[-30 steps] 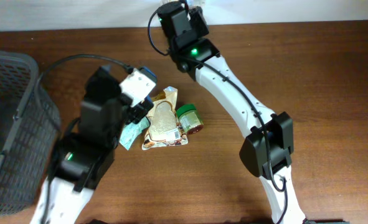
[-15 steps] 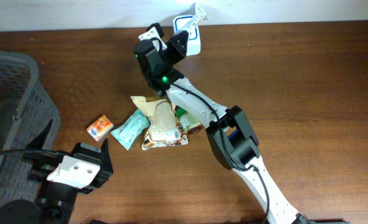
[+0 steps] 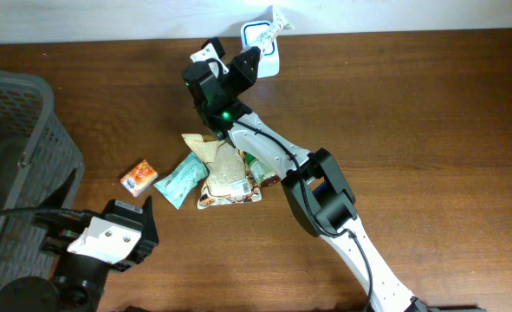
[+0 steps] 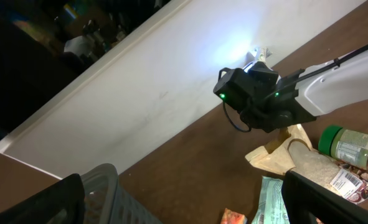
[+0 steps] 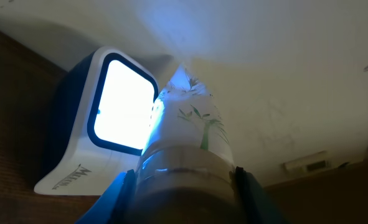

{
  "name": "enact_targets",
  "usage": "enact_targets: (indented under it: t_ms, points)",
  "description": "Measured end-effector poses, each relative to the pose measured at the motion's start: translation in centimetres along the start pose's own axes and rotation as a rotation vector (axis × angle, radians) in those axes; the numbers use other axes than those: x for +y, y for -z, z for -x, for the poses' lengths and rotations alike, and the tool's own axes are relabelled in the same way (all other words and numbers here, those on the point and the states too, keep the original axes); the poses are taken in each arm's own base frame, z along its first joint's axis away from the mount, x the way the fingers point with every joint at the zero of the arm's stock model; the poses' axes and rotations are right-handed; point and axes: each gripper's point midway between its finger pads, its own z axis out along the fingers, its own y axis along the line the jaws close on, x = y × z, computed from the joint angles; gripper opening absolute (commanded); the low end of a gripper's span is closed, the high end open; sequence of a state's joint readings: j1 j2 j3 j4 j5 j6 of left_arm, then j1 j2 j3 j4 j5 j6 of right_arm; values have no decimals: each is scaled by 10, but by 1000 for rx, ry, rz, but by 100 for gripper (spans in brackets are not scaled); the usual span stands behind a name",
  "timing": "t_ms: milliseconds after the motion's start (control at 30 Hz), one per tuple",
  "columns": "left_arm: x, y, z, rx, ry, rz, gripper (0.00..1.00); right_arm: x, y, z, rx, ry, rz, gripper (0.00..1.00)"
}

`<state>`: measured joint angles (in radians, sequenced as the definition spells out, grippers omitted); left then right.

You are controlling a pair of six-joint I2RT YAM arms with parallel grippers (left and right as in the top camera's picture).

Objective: Scan the item barcode
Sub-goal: 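Carry the white tube right and drop it on the table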

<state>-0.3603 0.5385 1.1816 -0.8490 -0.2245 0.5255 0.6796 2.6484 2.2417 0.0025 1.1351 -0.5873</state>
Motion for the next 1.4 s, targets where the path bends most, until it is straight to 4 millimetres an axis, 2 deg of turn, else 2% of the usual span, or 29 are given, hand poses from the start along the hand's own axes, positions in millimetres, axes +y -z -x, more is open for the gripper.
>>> enact_targets:
  t_ms: [100, 167, 267, 300, 333, 400, 433, 500, 533, 567, 633, 667, 700, 733, 767, 800, 867, 900, 933, 1000, 1100, 1133, 1200, 1233, 1300, 1333, 1367, 1400]
  points:
    - [0, 0, 0, 0, 0, 0, 99, 0, 0, 1, -3, -12, -5, 4]
    - [0, 0, 0, 0, 0, 0, 99, -10, -1, 6, -4, -67, -53, 4]
    - [0, 0, 0, 0, 0, -1, 99, -67, -3, 35, -2, -210, -150, 4]
    - [0, 0, 0, 0, 0, -1, 99, -109, -8, 44, 9, -285, -200, 4]
    - [0, 0, 0, -2, 0, 1, 99, -129, -14, 41, 31, -288, -213, 4]
    - [0, 0, 1, -7, 2, 0, 99, -160, -26, 15, 127, -217, -154, 4]
    - [0, 0, 2, -9, 2, 1, 99, -165, -25, -7, 188, -185, -32, 4]
    - [0, 0, 2, -8, 2, 0, 99, -179, -17, -35, 283, -268, 155, 4]
    - [0, 0, 1, -7, 2, 0, 99, -194, -7, -59, 369, -301, 278, 4]
    - [0, 0, 1, -7, 2, -1, 99, -214, -8, -75, 419, -351, 329, 4]
    - [0, 0, 1, -6, 1, -1, 99, -263, -23, -131, 561, -527, 486, 4]
    - [-1, 0, 2, -8, 2, -4, 99, -288, -36, -162, 618, -622, 516, 4]
    - [-2, -1, 2, -10, 1, -13, 99, -320, -51, -208, 700, -732, 517, 4]
    - [-5, -4, 3, -10, -1, -29, 99, -355, -60, -271, 822, -847, 480, 4]
    - [-9, -10, 6, -14, -2, -49, 99, -378, -60, -318, 913, -925, 442, 4]
    - [-13, -18, 8, -11, -4, -69, 99, -389, -56, -348, 976, -976, 427, 4]
    - [-21, -42, 15, -2, -9, -108, 99, -385, -39, -391, 1099, -1073, 517, 4]
    - [-27, -55, 15, 13, -13, -130, 99, -378, -38, -399, 1114, -1120, 567, 4]
    - [-33, -69, 17, 19, -15, -154, 99, -370, -41, -405, 1109, -1145, 600, 4]
    - [-48, -92, 16, 42, -17, -214, 99, -338, -39, -420, 1167, -1166, 680, 4]
    - [-49, -96, 24, 9, -12, -218, 99, -328, -37, -417, 1137, -1192, 730, 4]
    - [-49, -95, 24, 8, -12, -220, 99, -327, -39, -416, 1122, -1198, 735, 15]
    - [-50, -95, 24, 6, -12, -224, 99, -326, -43, -414, 1097, -1209, 743, 66]
    - [-50, -95, 24, 6, -11, -225, 99, -326, -45, -415, 1090, -1207, 740, 82]
    - [-50, -95, 24, 6, -12, -225, 99, -326, -40, -418, 1118, -1192, 737, 85]
    - [-50, -95, 24, 6, -12, -225, 99, -333, -37, -415, 1122, -1185, 729, 86]
    - [-50, -95, 24, 6, -11, -225, 99, -345, -35, -404, 1094, -1179, 722, 88]
    - [-50, -95, 24, 7, -12, -225, 99, -356, -33, -392, 1059, -1167, 718, 100]
